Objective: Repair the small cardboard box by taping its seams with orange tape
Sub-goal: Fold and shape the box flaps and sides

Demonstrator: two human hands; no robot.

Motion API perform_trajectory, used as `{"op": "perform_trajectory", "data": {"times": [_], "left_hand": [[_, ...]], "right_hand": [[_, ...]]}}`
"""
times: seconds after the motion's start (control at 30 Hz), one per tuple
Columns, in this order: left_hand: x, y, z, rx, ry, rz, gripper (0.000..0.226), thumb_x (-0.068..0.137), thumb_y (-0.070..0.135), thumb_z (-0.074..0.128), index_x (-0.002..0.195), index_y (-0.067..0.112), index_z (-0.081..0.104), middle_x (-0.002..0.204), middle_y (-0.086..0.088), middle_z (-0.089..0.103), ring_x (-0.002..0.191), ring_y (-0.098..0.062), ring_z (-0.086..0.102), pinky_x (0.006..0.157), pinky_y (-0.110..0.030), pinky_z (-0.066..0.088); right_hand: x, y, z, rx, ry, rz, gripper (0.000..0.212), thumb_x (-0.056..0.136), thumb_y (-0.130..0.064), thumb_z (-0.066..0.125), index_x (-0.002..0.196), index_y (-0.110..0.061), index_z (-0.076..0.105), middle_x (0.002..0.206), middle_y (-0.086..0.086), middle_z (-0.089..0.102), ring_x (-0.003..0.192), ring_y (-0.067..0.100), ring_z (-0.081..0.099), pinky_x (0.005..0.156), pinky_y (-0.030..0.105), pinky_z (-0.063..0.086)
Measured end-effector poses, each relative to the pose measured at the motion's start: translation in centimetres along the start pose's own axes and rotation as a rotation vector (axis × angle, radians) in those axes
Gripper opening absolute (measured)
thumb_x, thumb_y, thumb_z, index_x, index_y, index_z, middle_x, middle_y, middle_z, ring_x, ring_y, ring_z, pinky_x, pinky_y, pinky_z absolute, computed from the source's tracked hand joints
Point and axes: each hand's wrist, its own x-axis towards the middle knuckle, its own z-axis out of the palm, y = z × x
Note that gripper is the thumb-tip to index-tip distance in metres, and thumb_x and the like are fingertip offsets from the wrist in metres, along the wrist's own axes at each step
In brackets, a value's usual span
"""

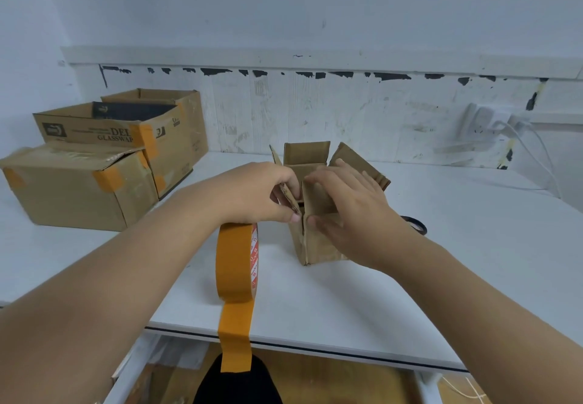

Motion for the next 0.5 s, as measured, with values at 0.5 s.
{"op": "perform_trajectory", "data": {"times": [0.5], "left_hand": [[-0.1,0.1,0.3,-0.039,-0.006,0.001,0.061,0.083,0.036,0.069,0.131,0.042,0.032,0.102,0.013,0.060,0.099,-0.007,0.059,0.088,-0.030,0.050]], "right_hand": [[-0.4,0.1,0.9,0.013,-0.077,-0.039,0.031,0.092,-0.025,0.047,0.108,-0.013,0.070,0.098,0.005,0.062,0.090,0.026,0.056,0.082,0.038,0.046]]}}
